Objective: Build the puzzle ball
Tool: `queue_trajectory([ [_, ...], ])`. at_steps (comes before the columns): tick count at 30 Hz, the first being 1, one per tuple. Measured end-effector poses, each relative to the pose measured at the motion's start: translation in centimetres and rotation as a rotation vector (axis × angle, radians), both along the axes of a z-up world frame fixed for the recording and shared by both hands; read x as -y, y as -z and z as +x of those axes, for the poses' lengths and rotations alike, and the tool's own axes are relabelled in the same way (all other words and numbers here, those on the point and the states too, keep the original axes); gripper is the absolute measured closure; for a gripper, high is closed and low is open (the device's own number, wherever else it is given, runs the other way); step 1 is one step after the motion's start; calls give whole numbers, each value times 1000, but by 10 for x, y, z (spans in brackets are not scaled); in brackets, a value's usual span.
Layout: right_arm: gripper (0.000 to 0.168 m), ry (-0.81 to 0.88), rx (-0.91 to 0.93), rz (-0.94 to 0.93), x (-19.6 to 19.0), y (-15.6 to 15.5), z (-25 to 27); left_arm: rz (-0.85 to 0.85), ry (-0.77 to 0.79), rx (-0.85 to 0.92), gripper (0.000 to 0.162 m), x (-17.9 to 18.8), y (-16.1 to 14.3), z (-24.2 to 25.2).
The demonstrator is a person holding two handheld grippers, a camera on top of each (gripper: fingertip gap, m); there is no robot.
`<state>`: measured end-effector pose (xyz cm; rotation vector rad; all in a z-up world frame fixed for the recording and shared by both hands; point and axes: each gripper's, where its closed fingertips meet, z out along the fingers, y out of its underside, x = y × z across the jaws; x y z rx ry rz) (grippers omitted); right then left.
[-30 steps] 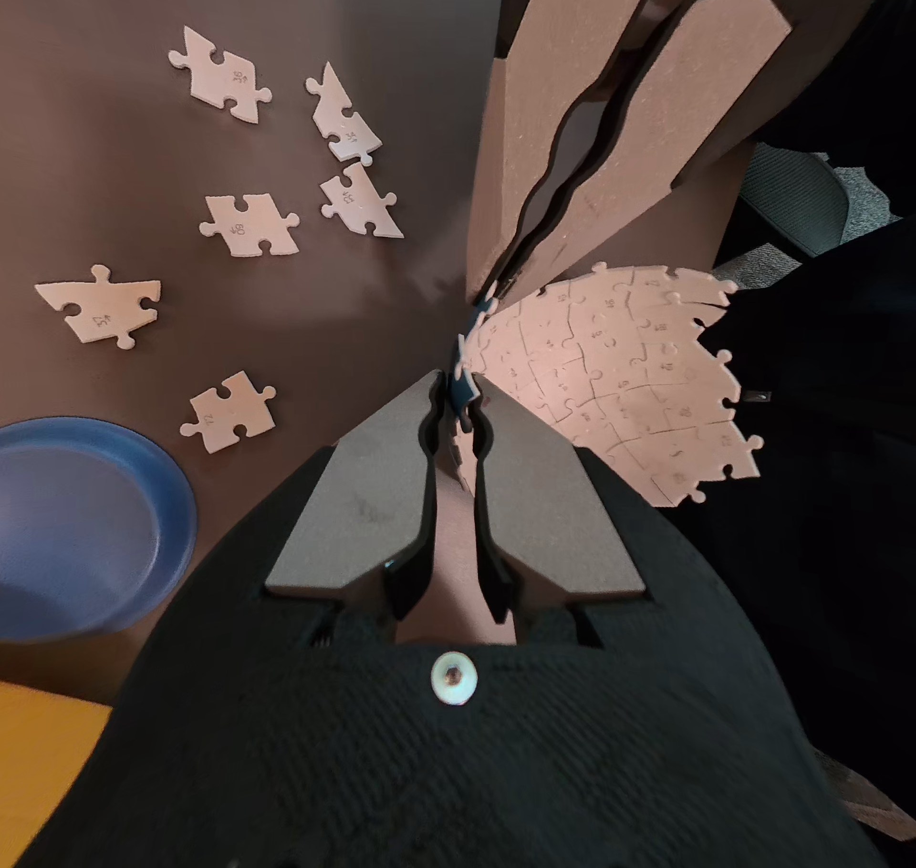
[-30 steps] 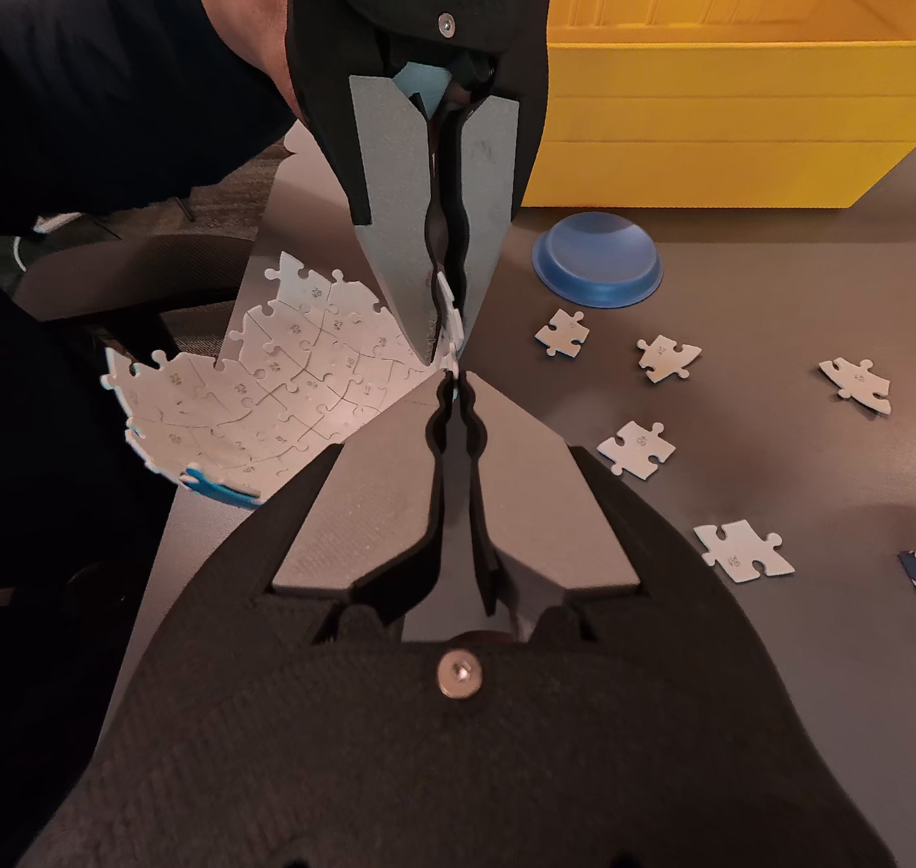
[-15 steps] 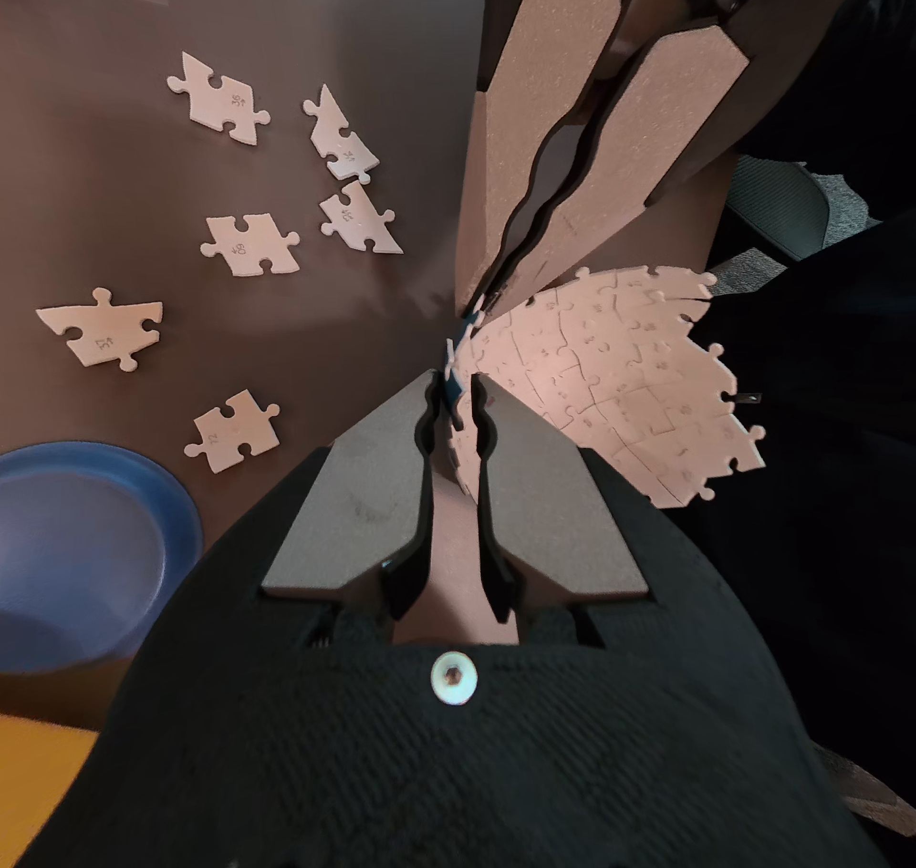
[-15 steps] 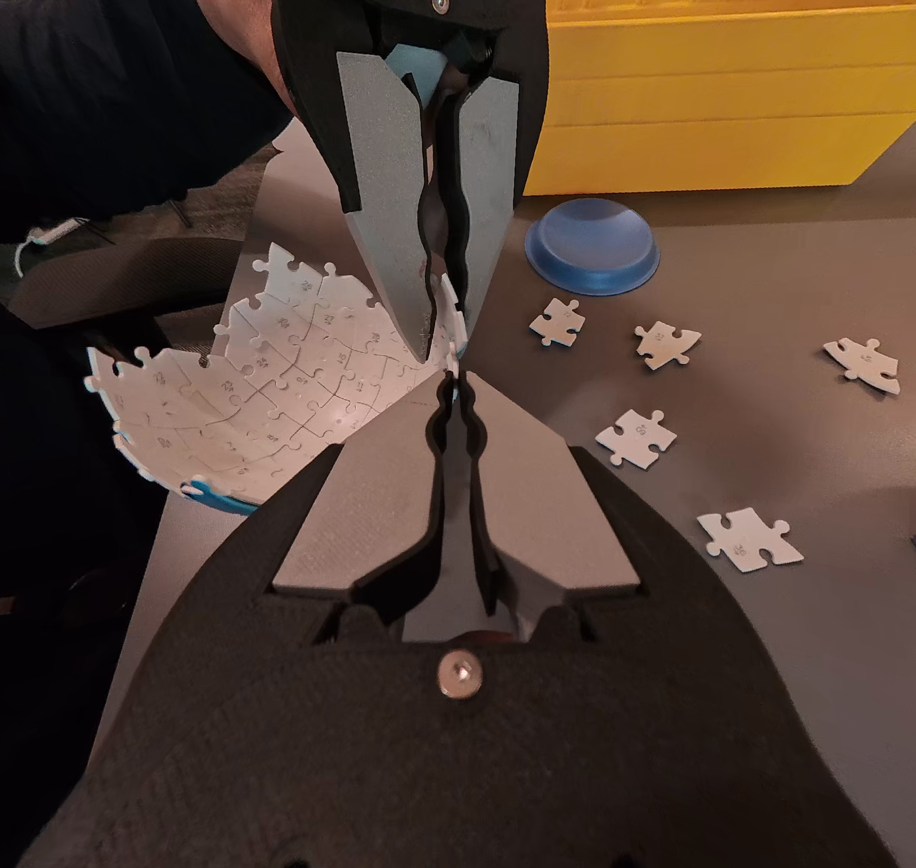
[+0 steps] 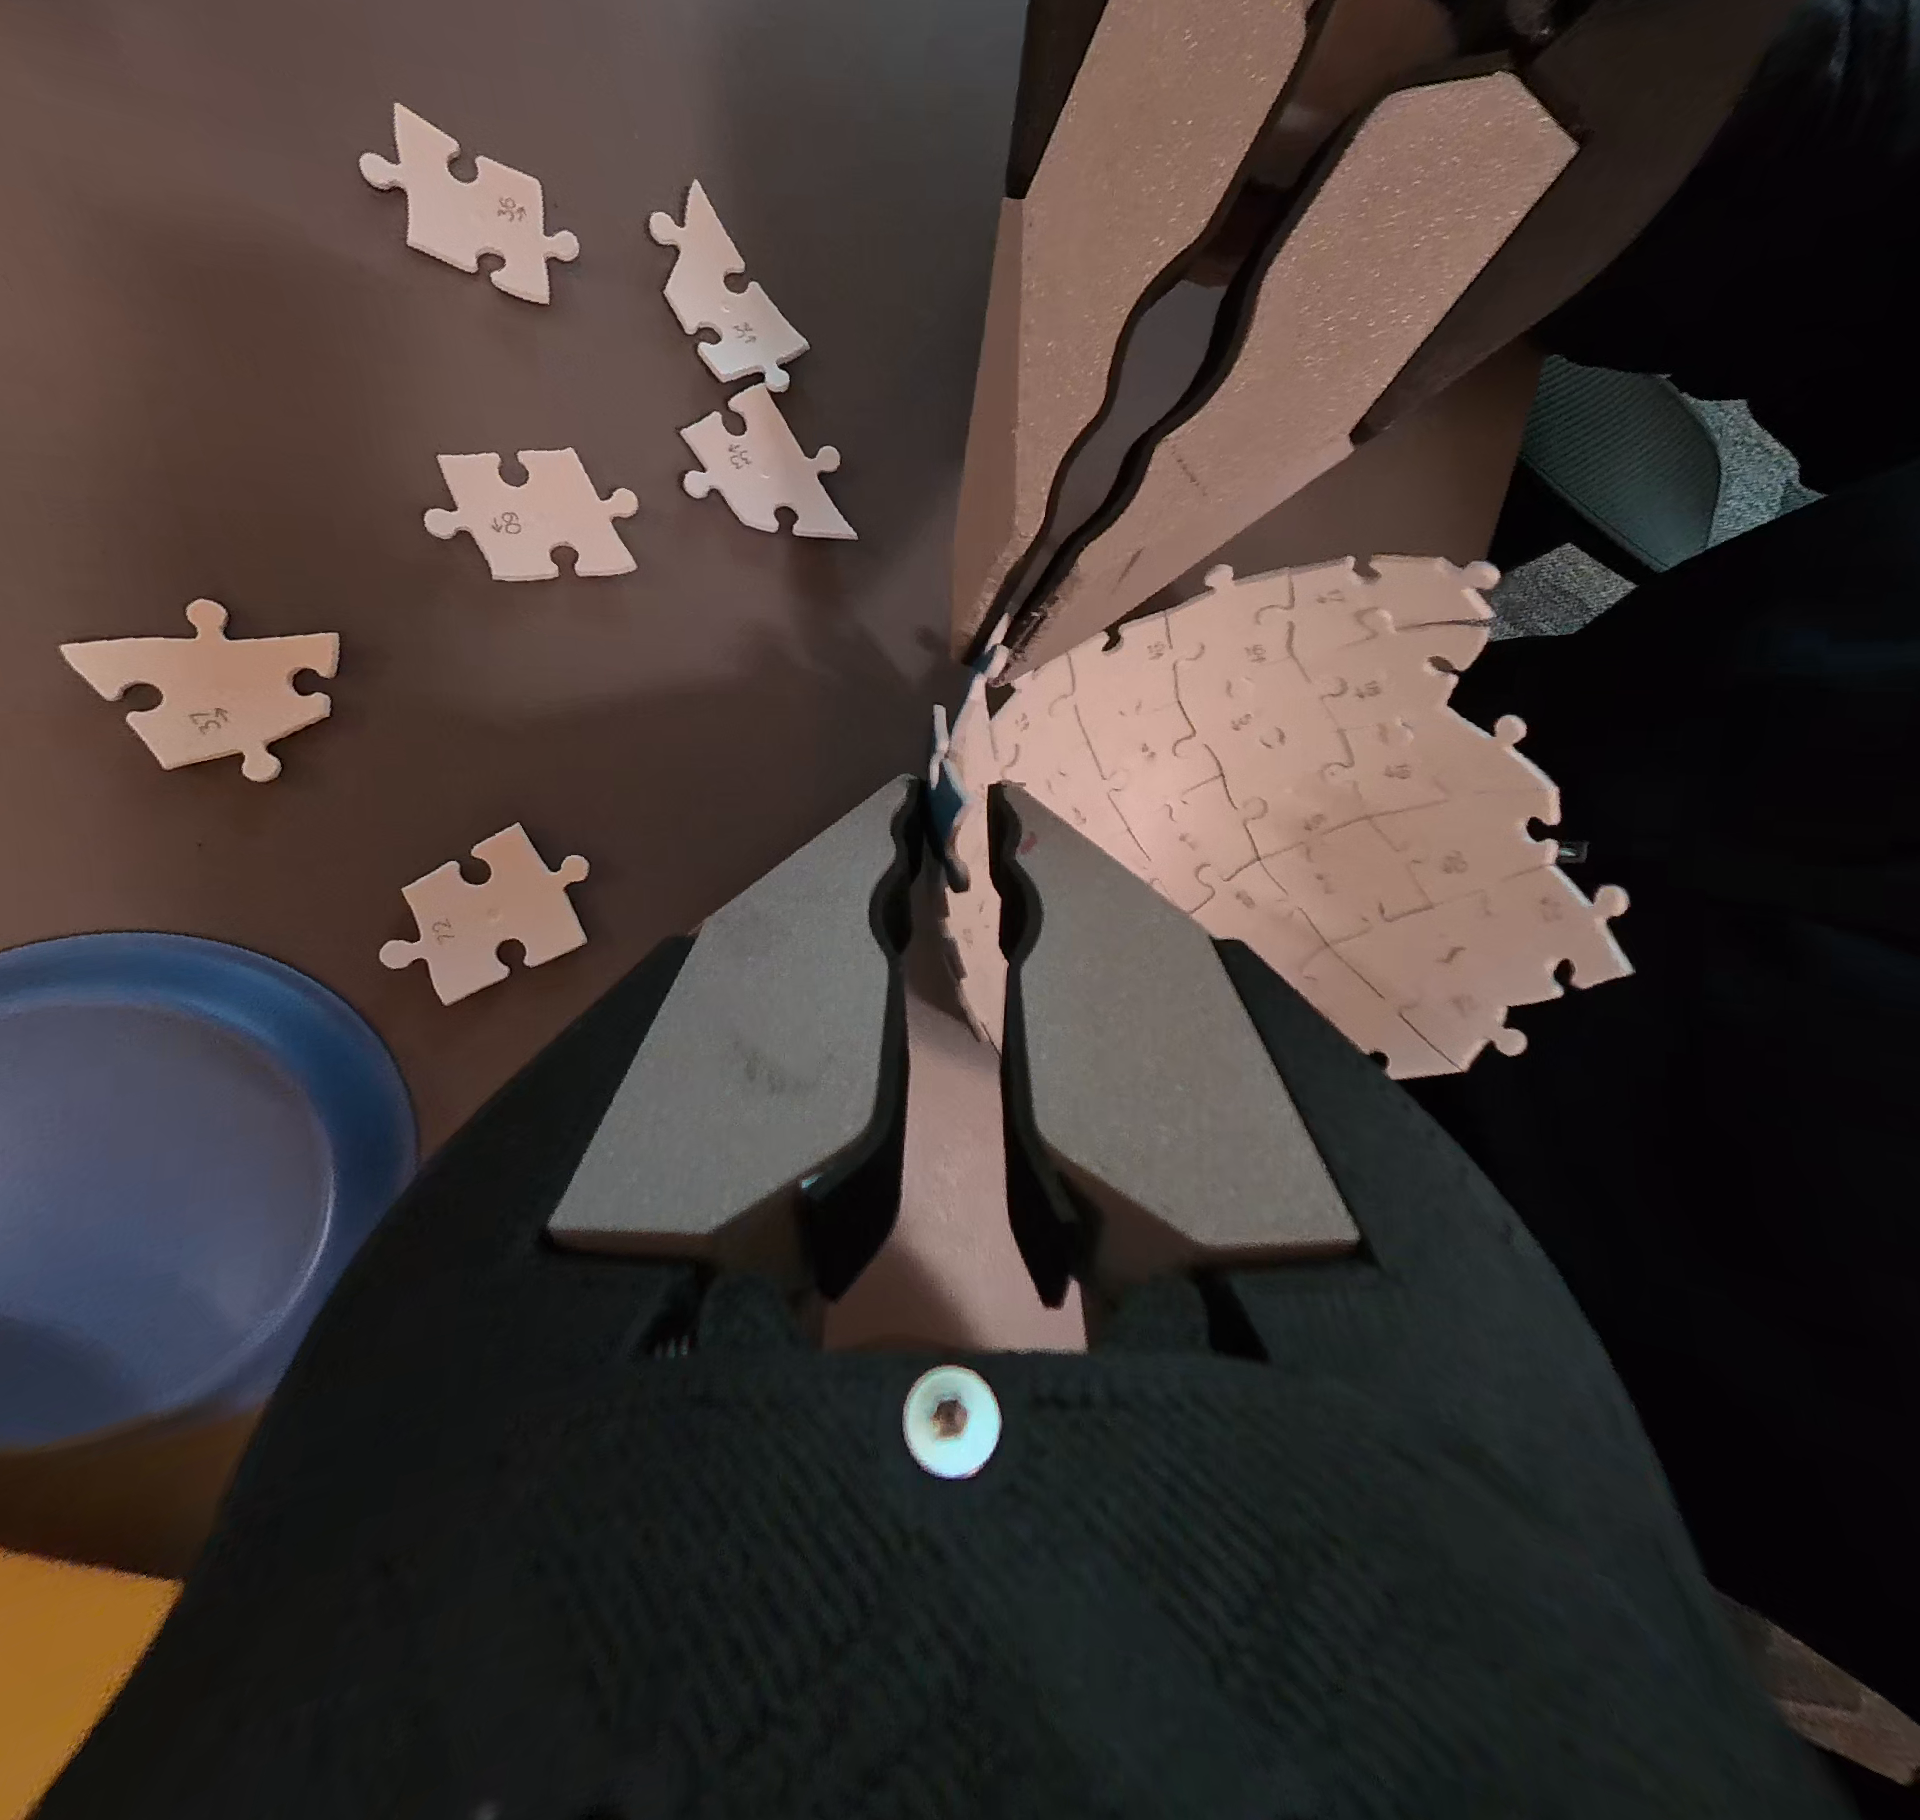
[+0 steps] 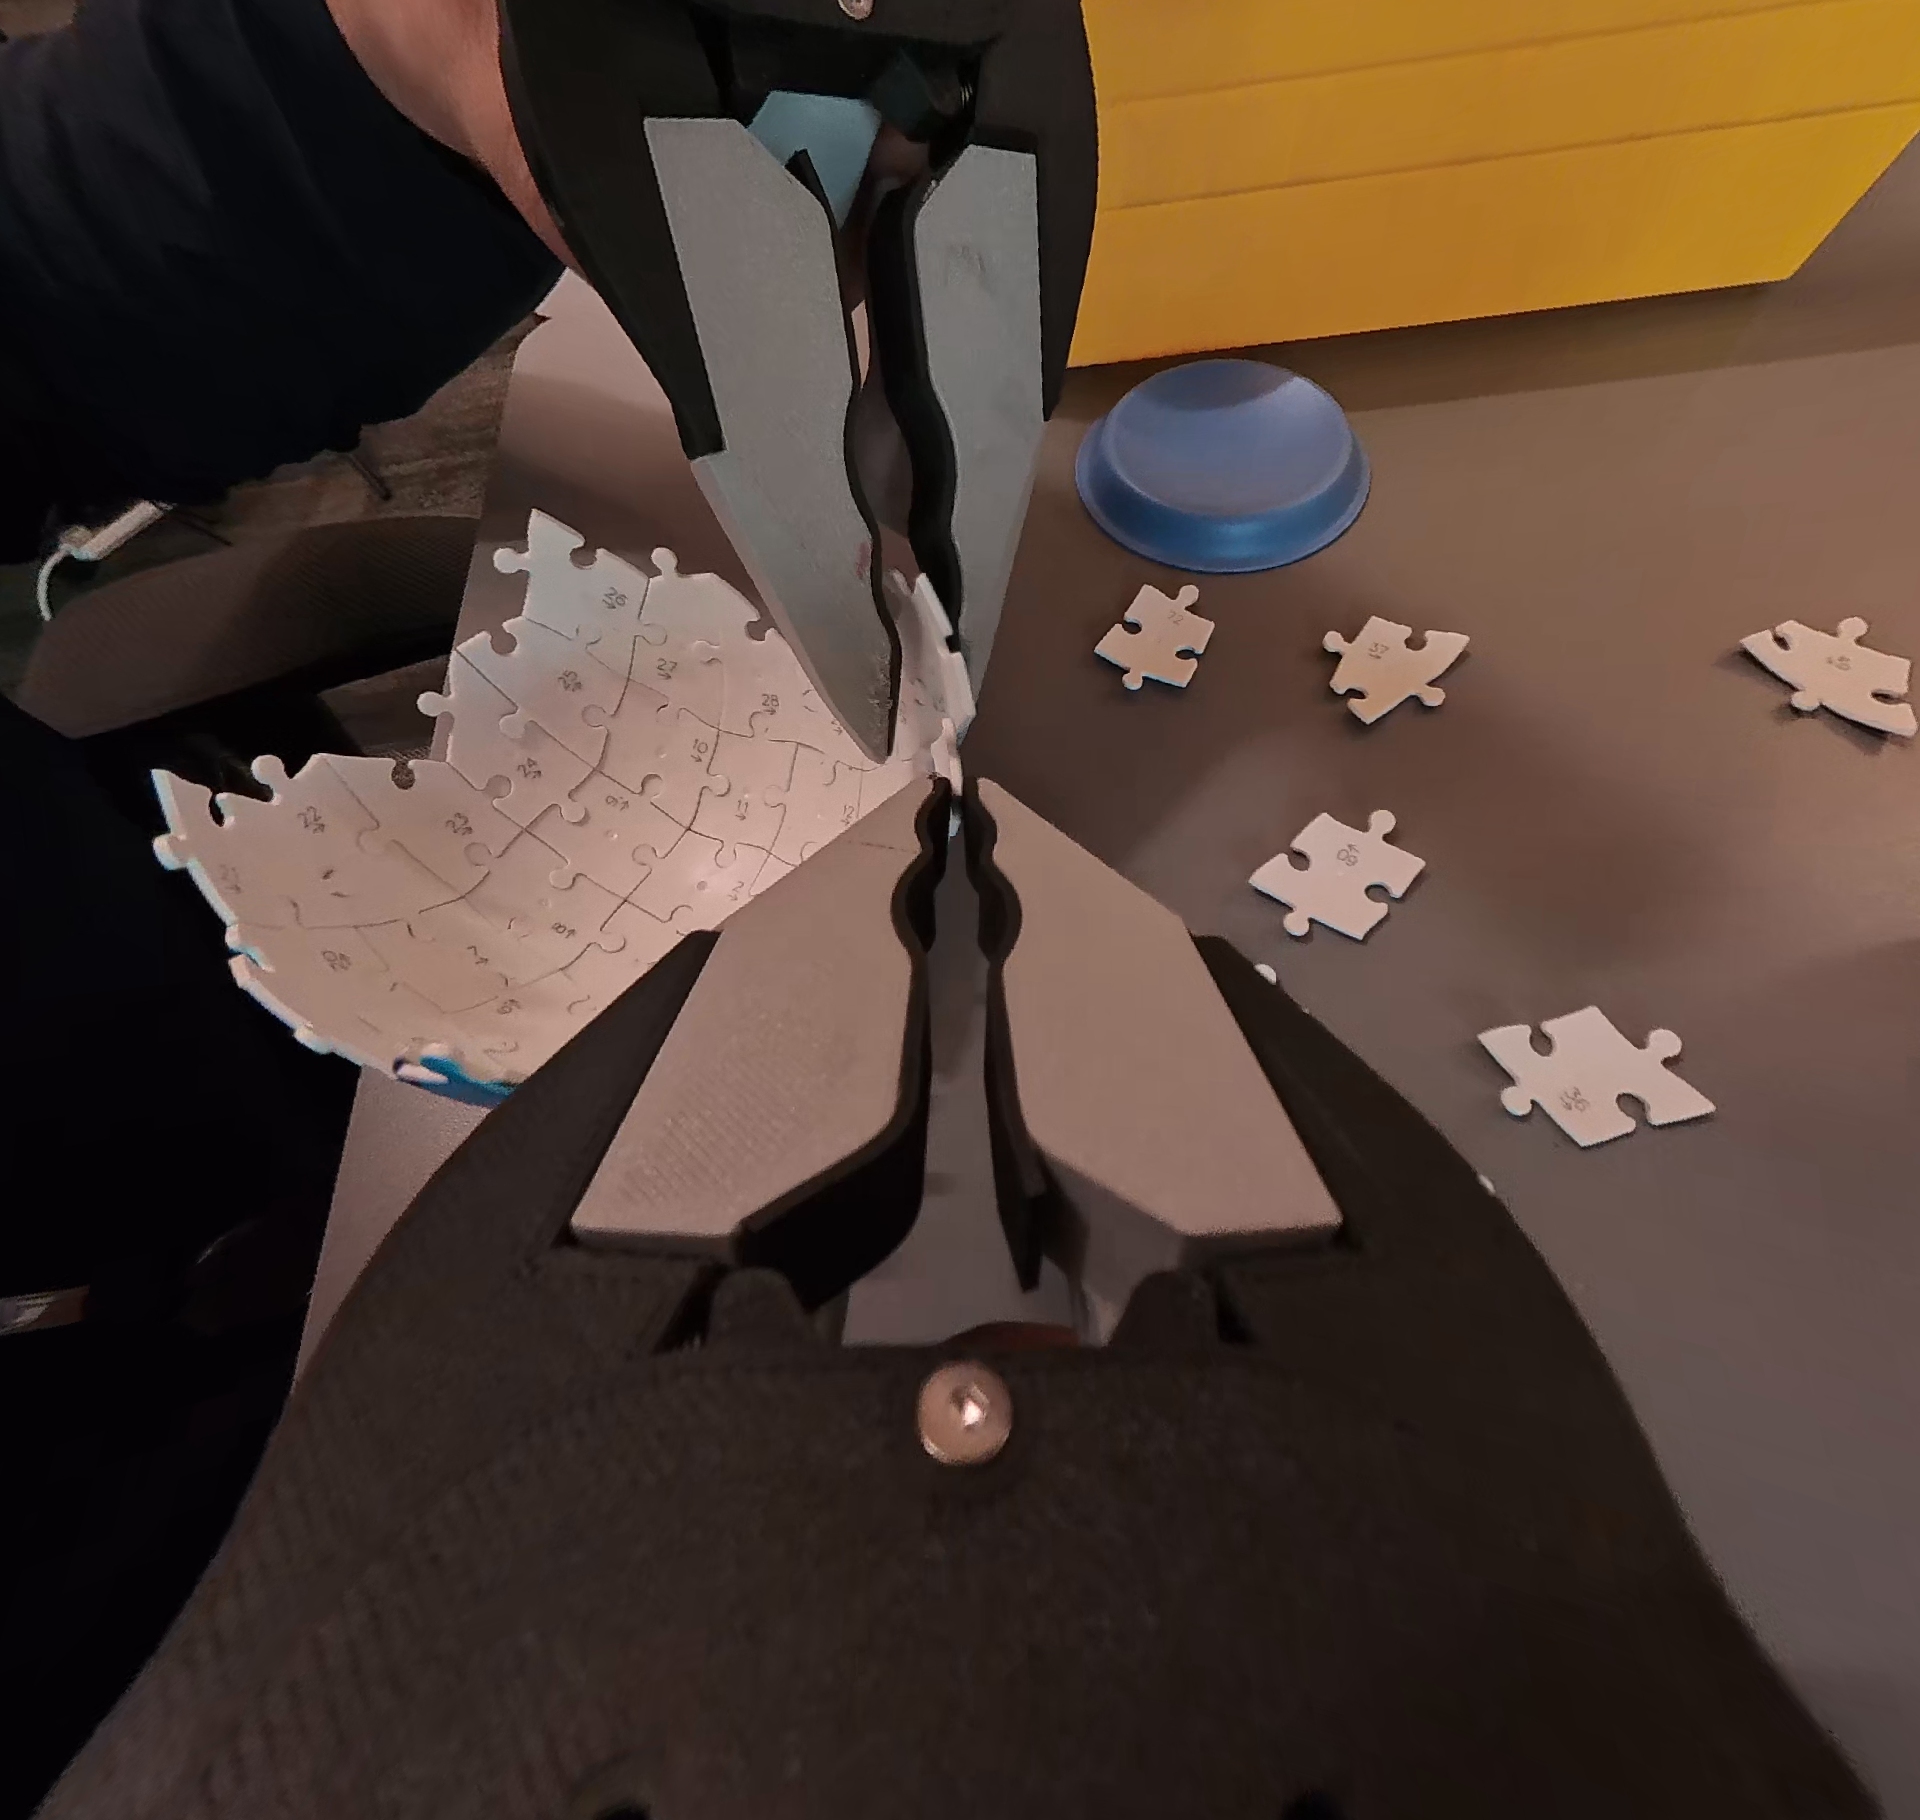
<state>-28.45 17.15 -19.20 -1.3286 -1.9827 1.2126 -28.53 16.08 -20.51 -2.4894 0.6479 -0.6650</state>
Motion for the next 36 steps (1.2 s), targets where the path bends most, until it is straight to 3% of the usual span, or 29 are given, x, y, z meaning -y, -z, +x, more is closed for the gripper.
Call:
queue_trajectory([
  [5, 168, 7, 9, -1, 0, 1, 0, -3, 16, 24, 143, 1, 1, 5],
  [12, 168, 20, 19, -21, -3, 2, 2, 7, 1, -29, 152, -4, 6, 2],
  [36, 168, 35, 20, -101, -3, 2, -1, -16, 3, -25, 151, -2, 3, 0],
])
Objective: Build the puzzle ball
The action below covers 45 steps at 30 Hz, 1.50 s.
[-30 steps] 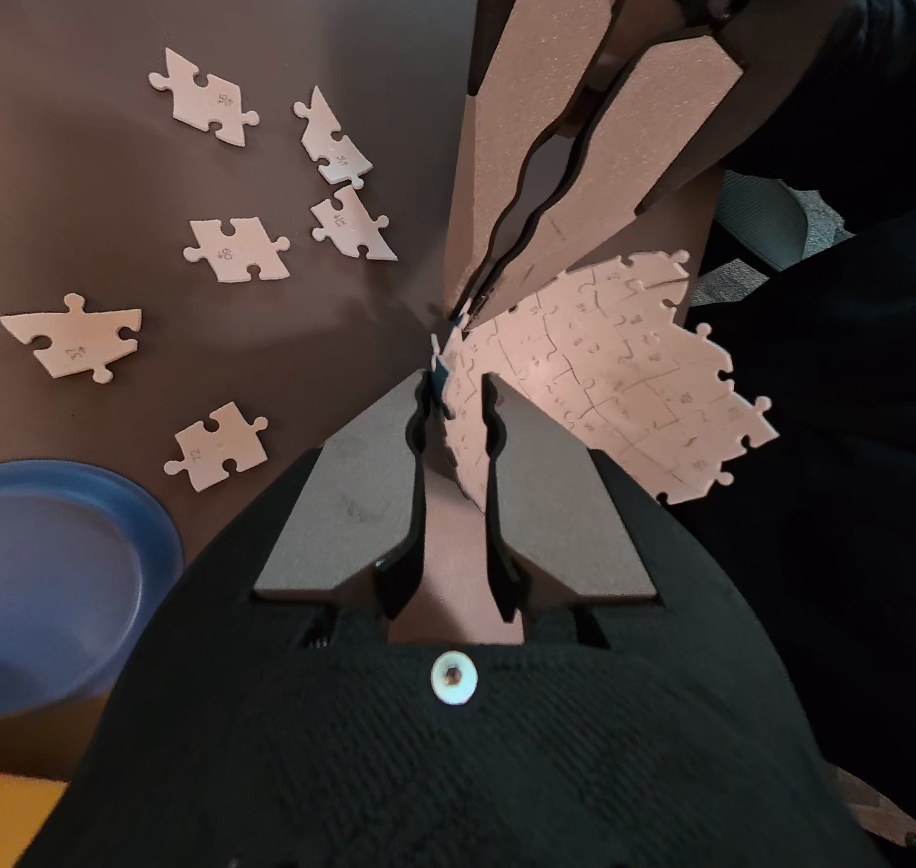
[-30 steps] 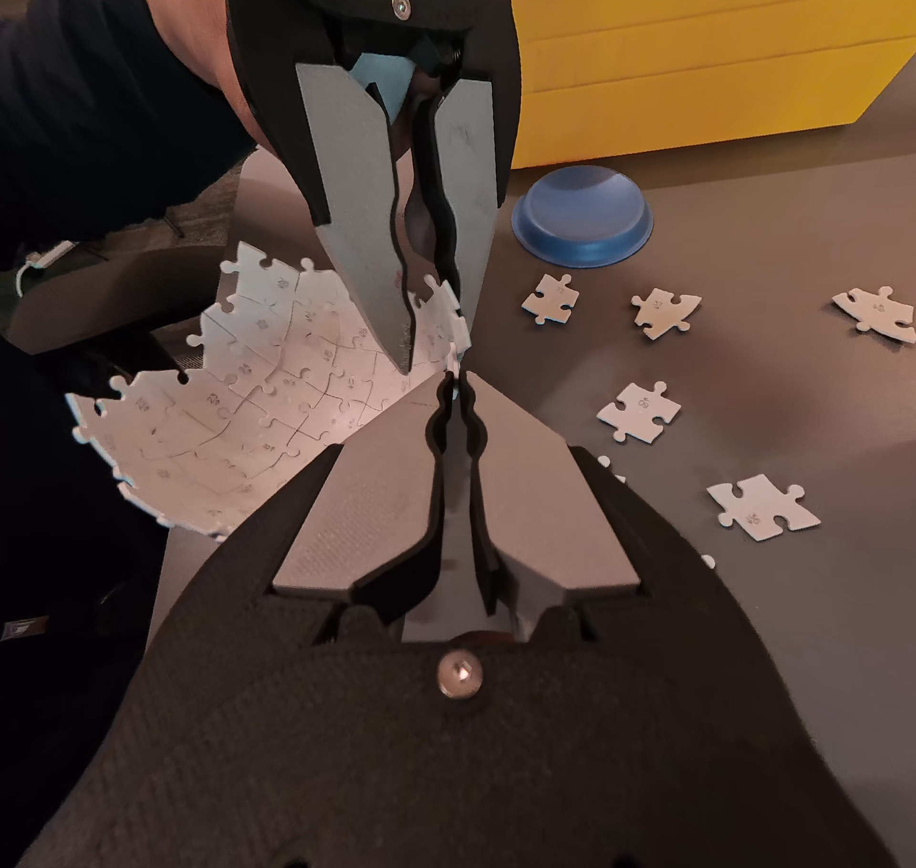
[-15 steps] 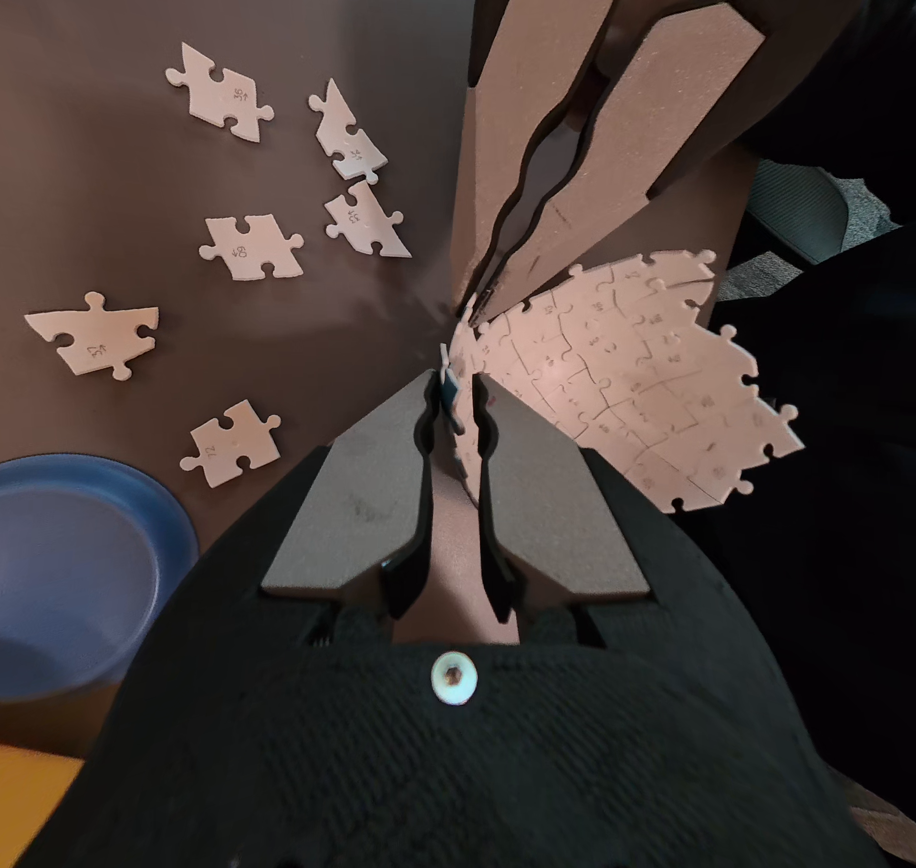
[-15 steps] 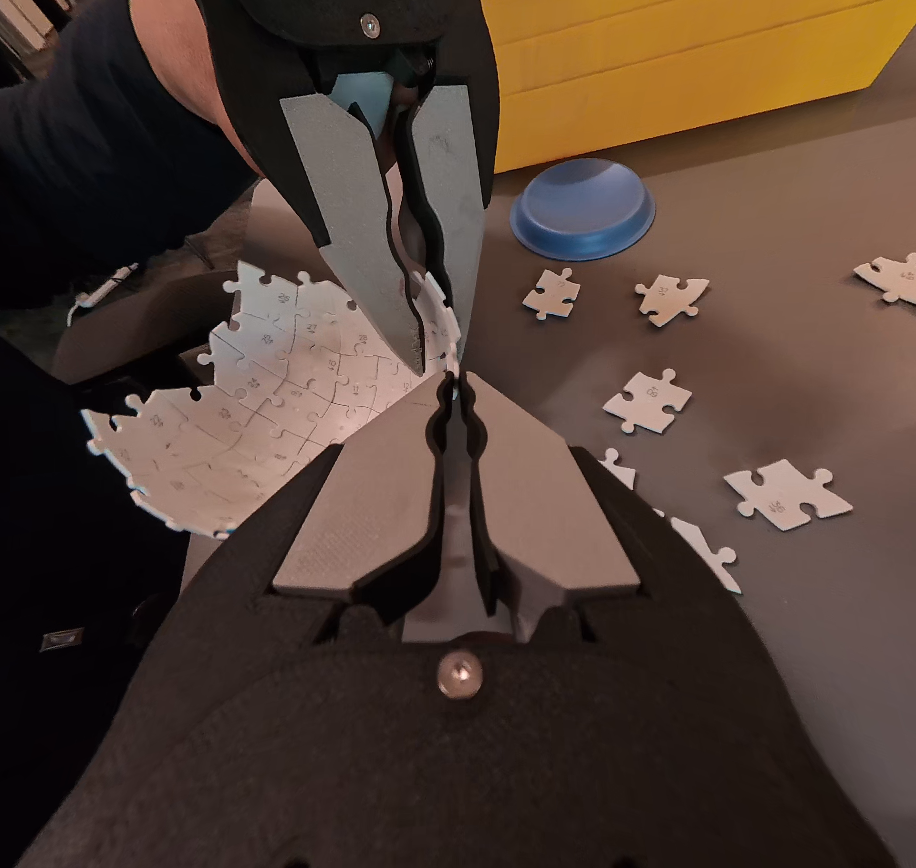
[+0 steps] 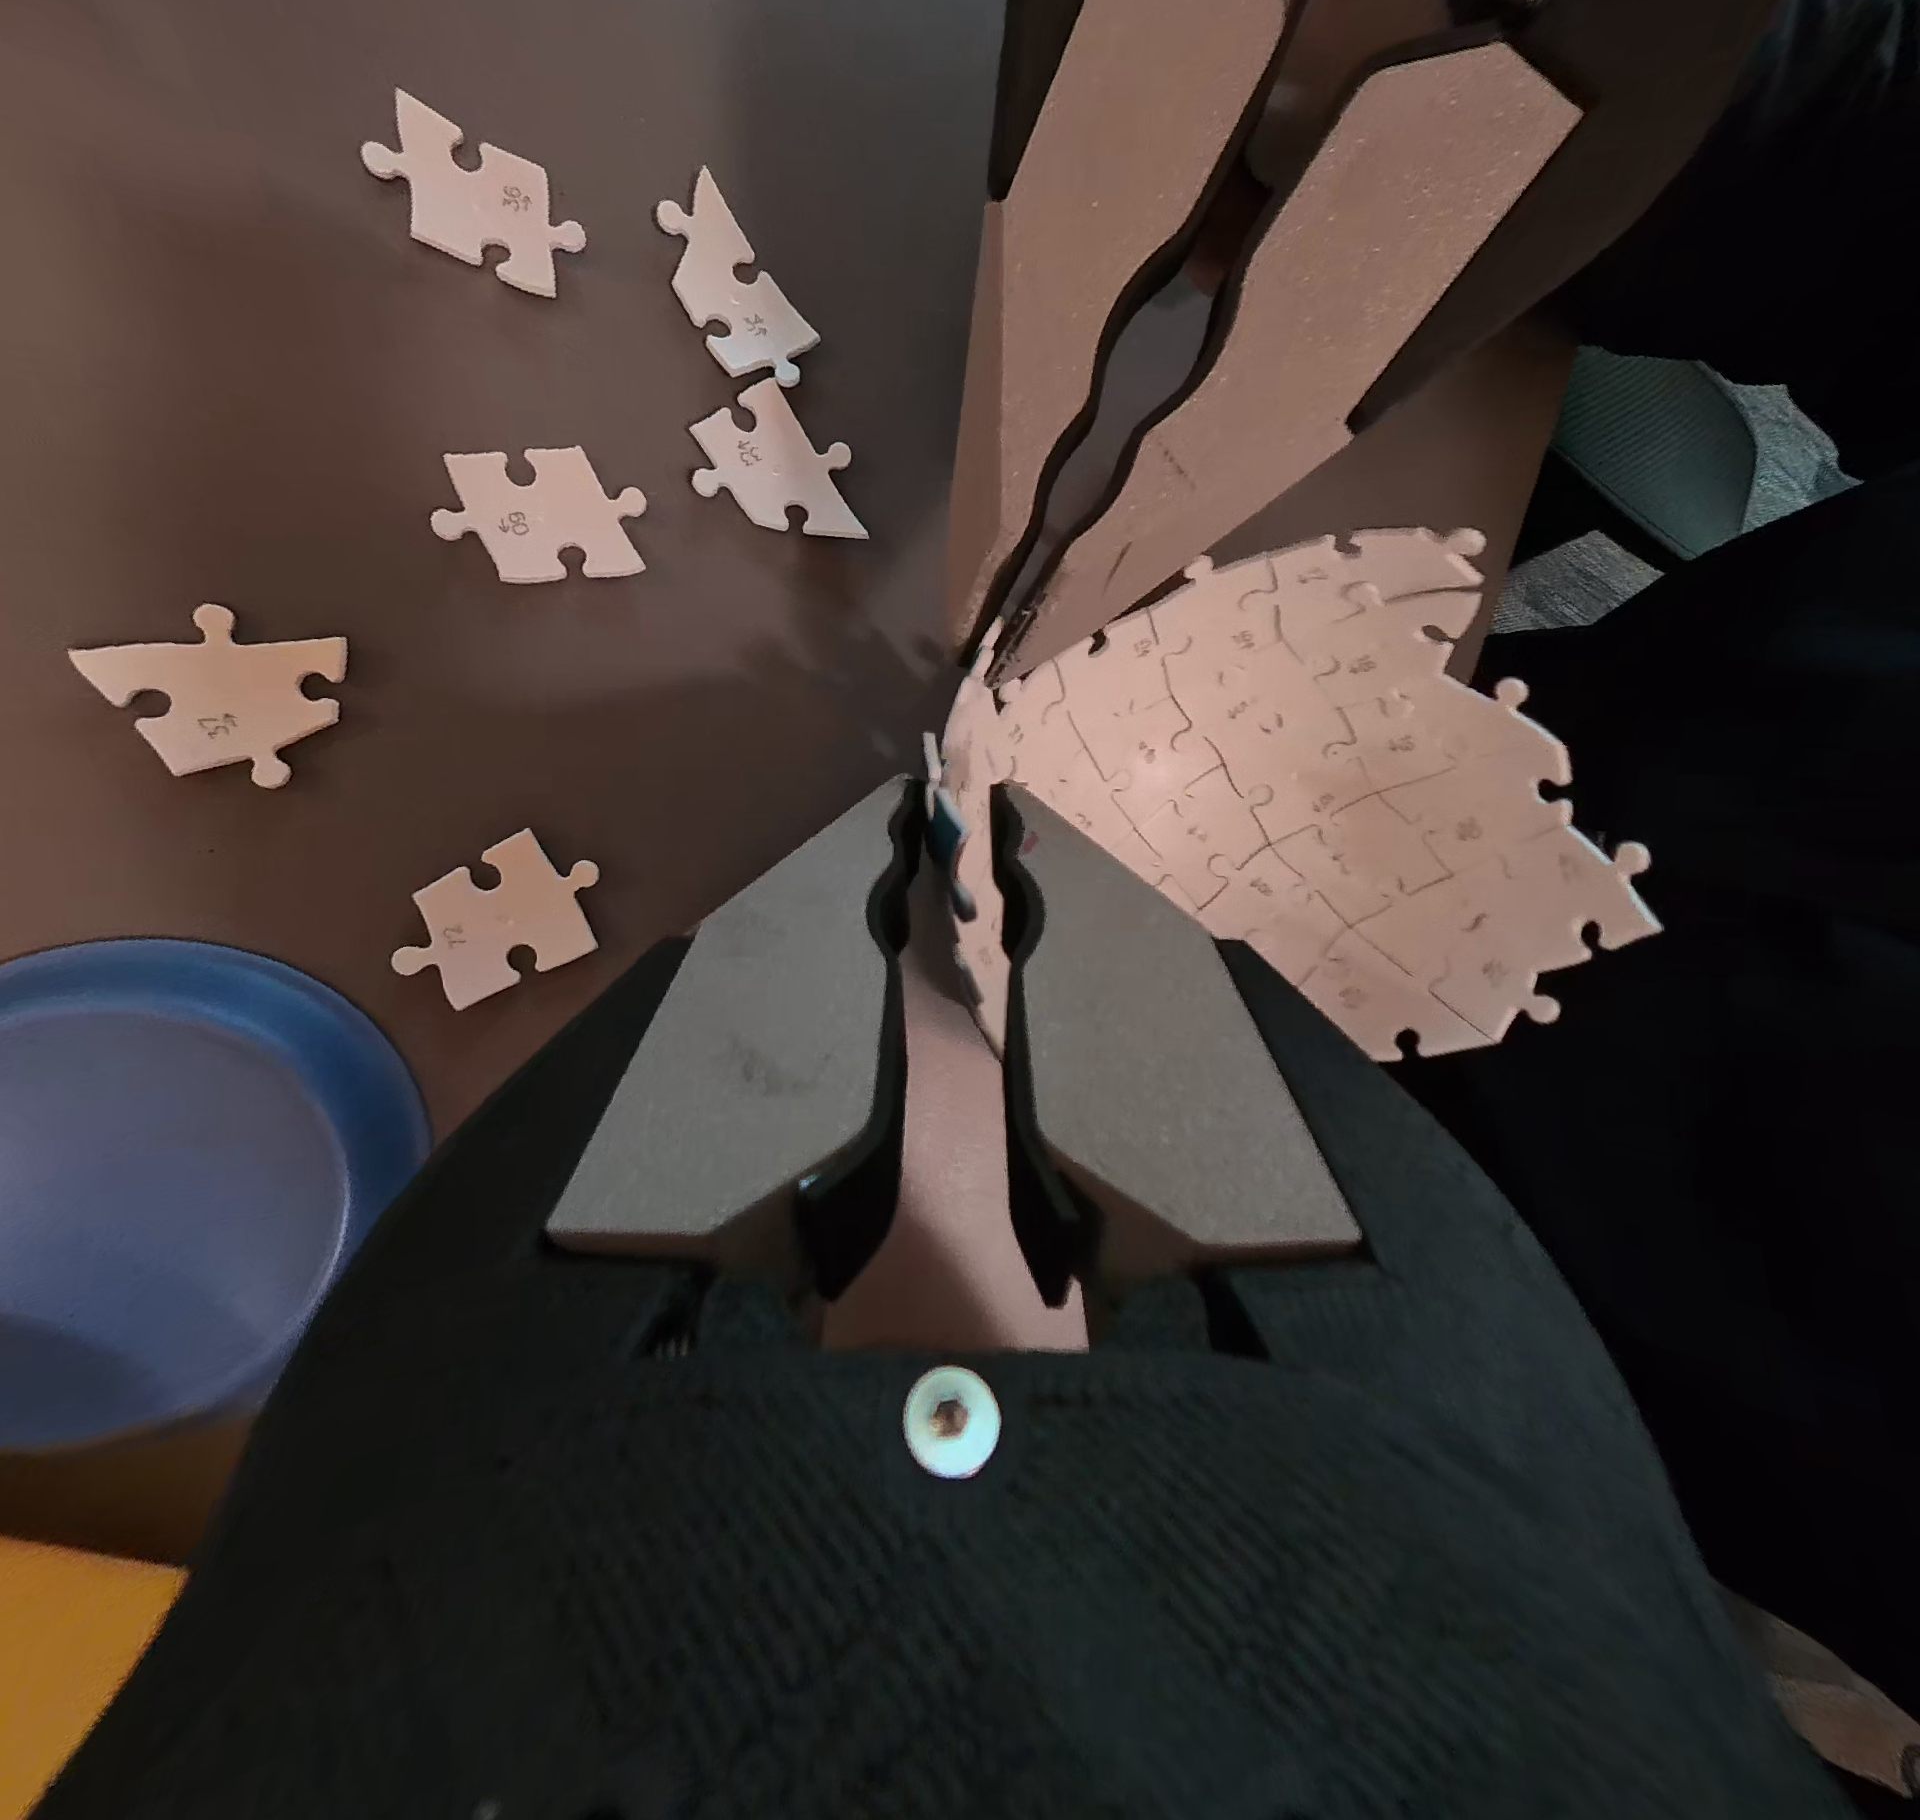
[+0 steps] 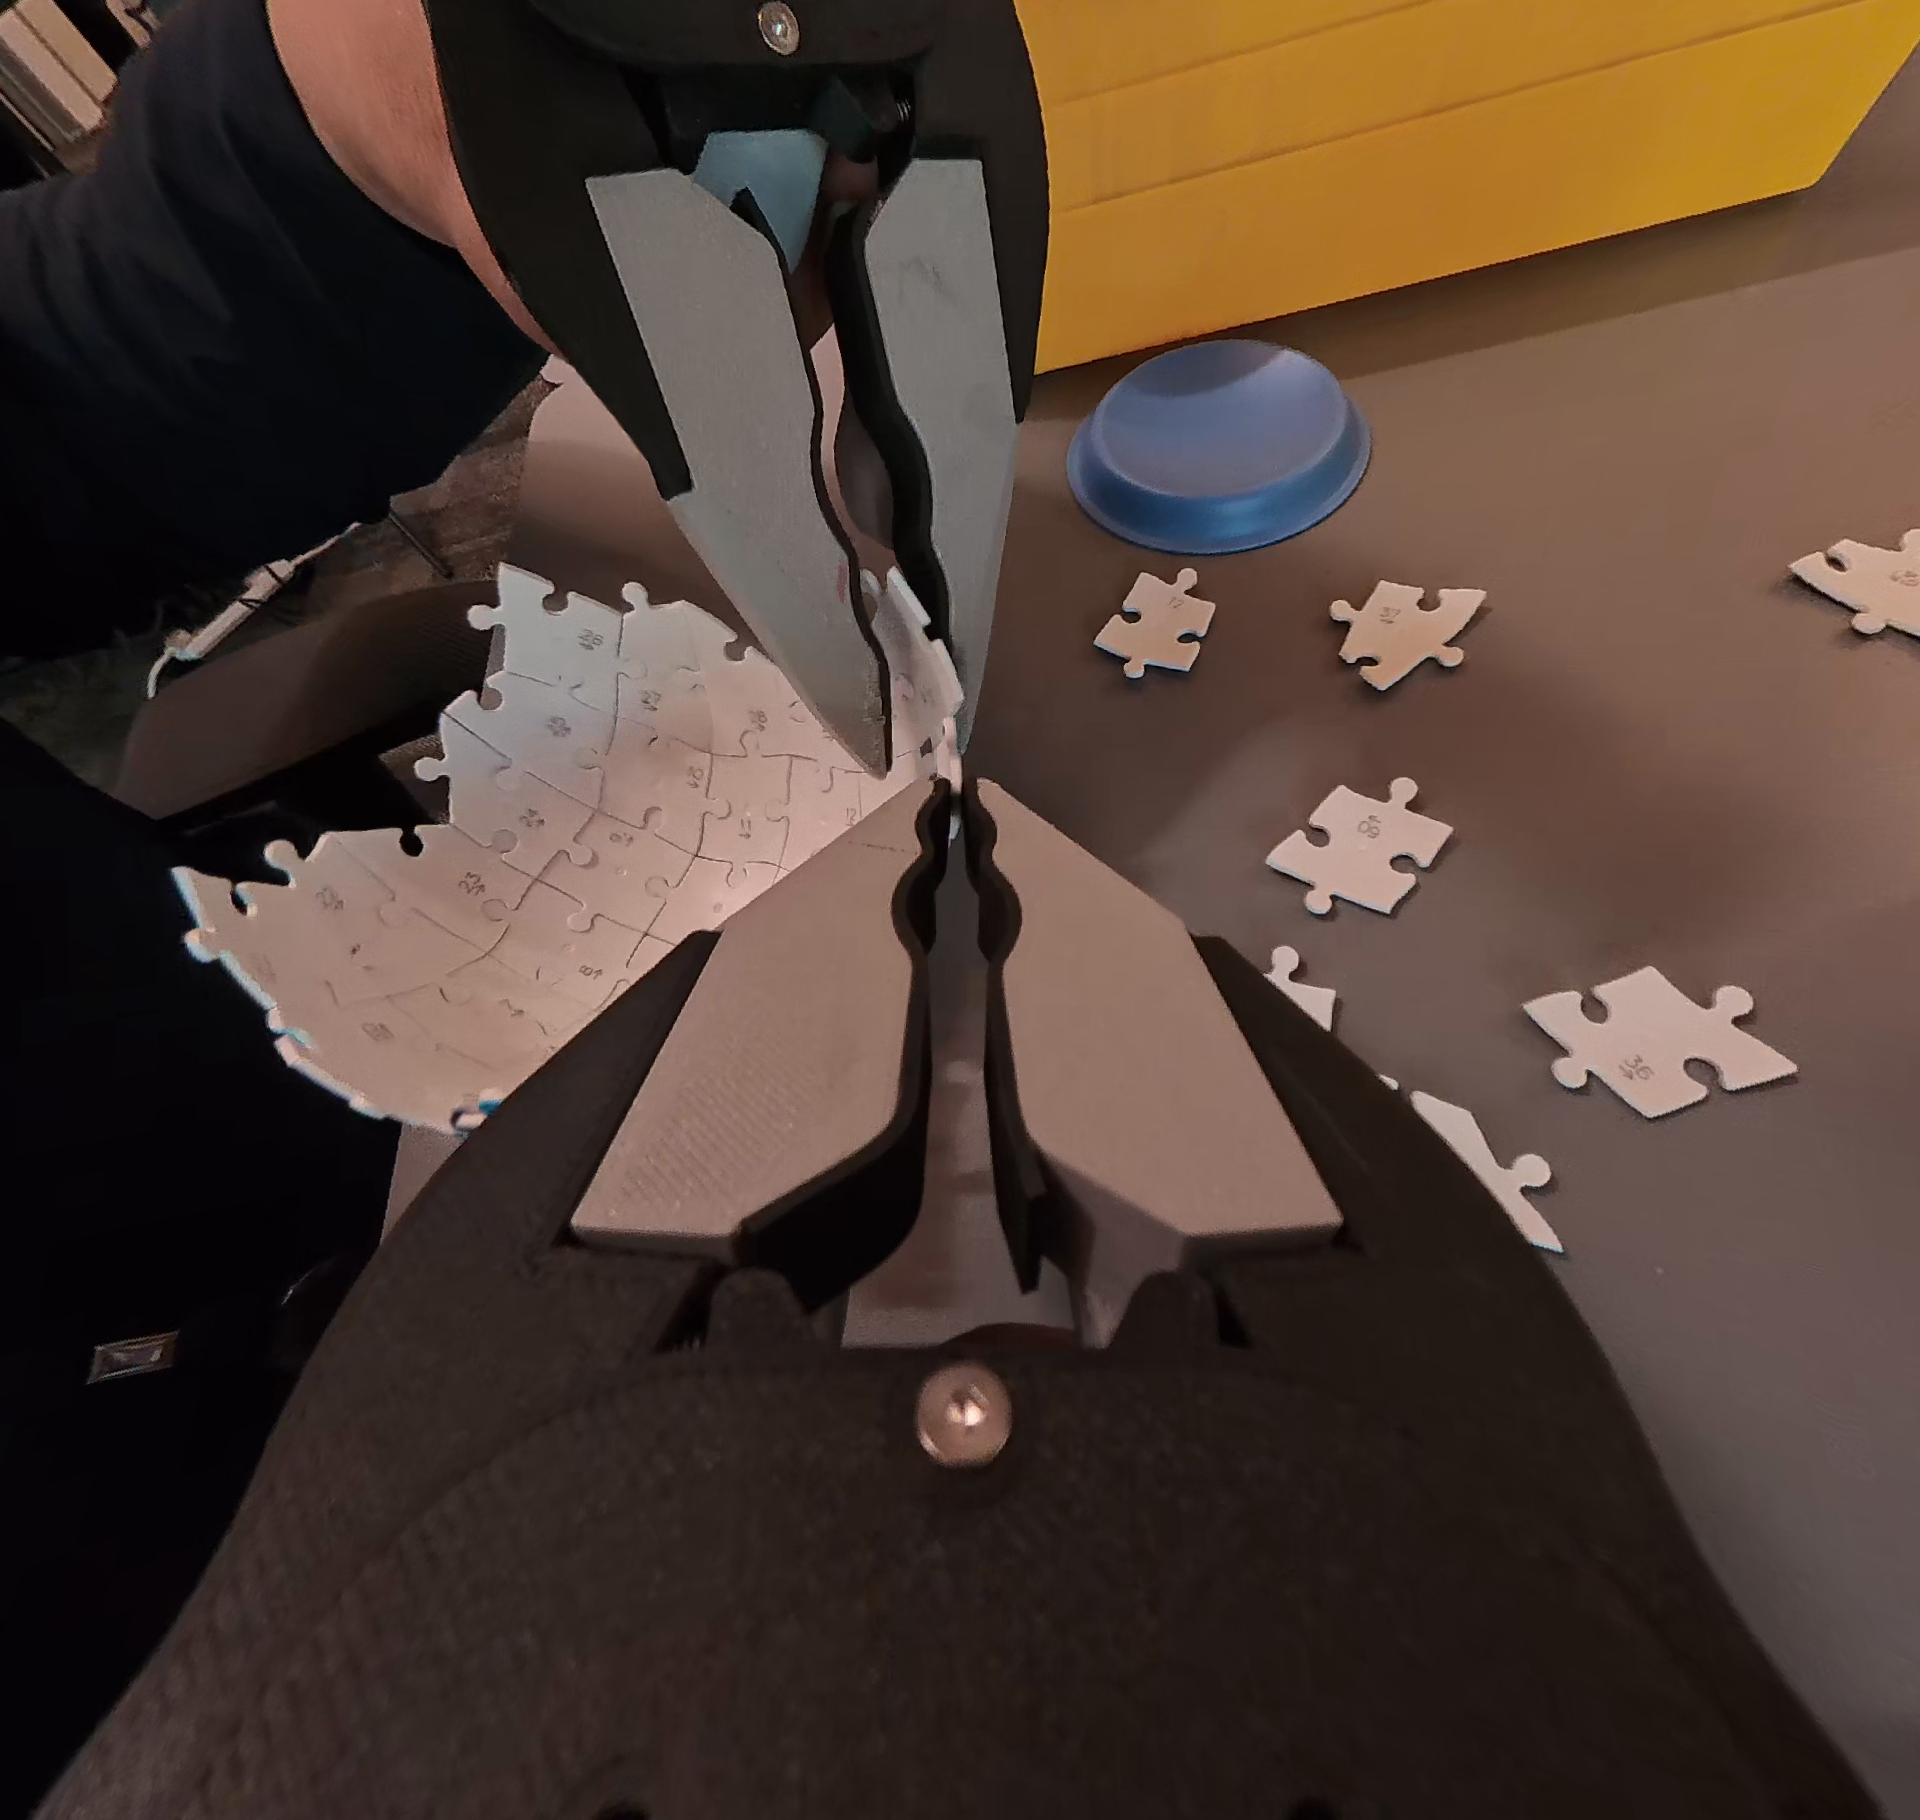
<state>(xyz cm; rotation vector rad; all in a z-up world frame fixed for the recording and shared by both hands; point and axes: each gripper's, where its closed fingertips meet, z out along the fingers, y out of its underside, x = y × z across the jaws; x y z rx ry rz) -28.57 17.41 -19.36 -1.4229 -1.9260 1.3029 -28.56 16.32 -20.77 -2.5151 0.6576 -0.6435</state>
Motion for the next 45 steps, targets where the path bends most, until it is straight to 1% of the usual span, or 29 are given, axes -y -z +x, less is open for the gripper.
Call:
queue_trajectory([
  [11, 168, -4, 3, -7, 2, 0, -1, -37, -6, -12, 153, 0, 3, 1],
  [16, 168, -16, 0, -3, 4, -1, 0, -44, -11, -38, 145, 3, 5, 0],
  [23, 168, -22, -1, 1, 5, -1, 0, -37, -29, -88, 144, 5, 6, -5],
  [29, 168, -28, 5, 0, 7, 1, 0, -31, -41, -68, 140, 7, 0, -6],
  [45, 168, -49, -6, 16, 9, -2, -6, -63, -22, -62, 148, 8, 4, -6],
])
